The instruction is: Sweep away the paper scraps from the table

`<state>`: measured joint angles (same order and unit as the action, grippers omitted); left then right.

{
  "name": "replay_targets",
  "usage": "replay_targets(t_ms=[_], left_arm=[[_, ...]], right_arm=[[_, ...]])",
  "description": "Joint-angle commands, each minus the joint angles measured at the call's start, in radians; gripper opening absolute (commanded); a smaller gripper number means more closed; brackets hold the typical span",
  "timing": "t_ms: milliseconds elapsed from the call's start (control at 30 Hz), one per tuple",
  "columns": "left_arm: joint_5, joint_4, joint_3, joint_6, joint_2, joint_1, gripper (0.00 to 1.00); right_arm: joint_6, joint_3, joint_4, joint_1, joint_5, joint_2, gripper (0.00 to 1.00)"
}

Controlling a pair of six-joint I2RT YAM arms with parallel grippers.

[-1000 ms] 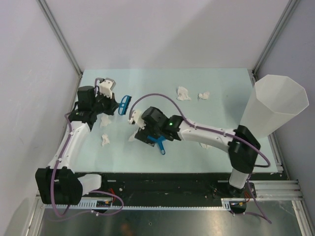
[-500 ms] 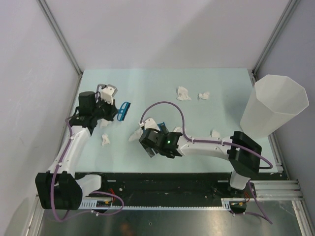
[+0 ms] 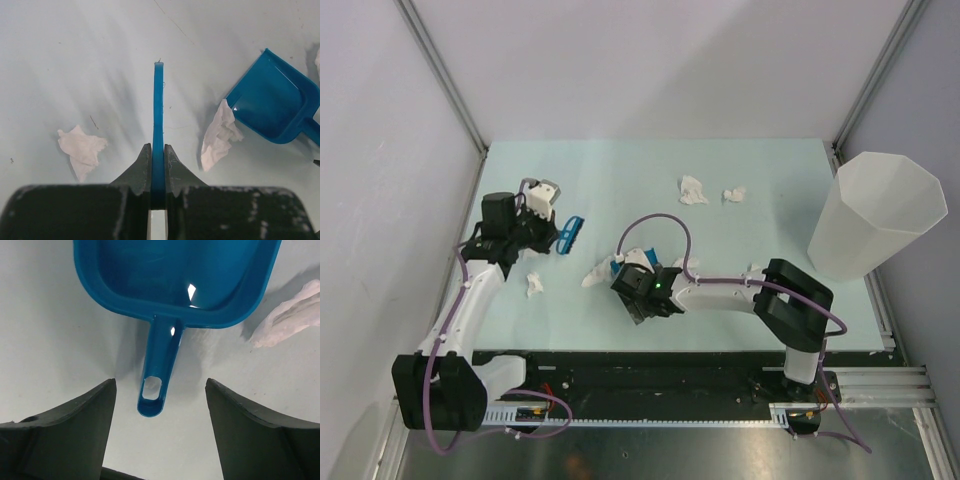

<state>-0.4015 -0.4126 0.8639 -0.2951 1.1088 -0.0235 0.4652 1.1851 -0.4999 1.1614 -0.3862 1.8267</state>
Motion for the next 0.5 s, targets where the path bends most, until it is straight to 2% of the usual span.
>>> replay_targets(t_ms=[0, 67, 133, 233, 267, 367, 400, 433, 467], left_arm=[[-0.007, -0.005, -0.009, -0.039, -0.010, 0.004, 0.00], [-0.002, -0.008, -0.011, -0.039, -0.012, 0.002, 0.00], [0.006, -0.011, -0.011, -0.039, -0.012, 0.000, 0.00], [0.006, -0.020, -0.011, -0.039, -0.010, -0.003, 0.00], [0.004, -0.023, -0.012, -0.044, -0.012, -0.004, 0.00], [0.007, -0.037, -0.014, -0.053, -0.013, -0.019, 0.00], [0.018, -0.040, -0.016, -0.056, -0.015, -0.024, 0.00], [0.027, -0.046, -0.017, -0.059, -0.020, -0.033, 0.00], [0.036, -0.049, -0.017, -0.068, -0.023, -0.039, 0.00]], right_arm=[[-0.002, -0.007, 0.052, -0.014, 0.056, 0.008, 0.77], [-0.023, -0.036, 0.096, -0.031, 0.116, 0.020, 0.77], [-0.037, -0.060, 0.116, -0.043, 0.153, 0.028, 0.72], [-0.057, -0.070, 0.129, -0.055, 0.214, 0.019, 0.56], [-0.080, -0.073, 0.127, -0.055, 0.227, 0.013, 0.45], [-0.131, -0.078, 0.120, -0.046, 0.218, -0.024, 0.30], [-0.161, -0.078, 0.109, -0.040, 0.210, -0.033, 0.18], [-0.175, -0.076, 0.101, -0.040, 0.199, -0.047, 0.12], [-0.186, -0.076, 0.078, -0.042, 0.173, -0.072, 0.00]])
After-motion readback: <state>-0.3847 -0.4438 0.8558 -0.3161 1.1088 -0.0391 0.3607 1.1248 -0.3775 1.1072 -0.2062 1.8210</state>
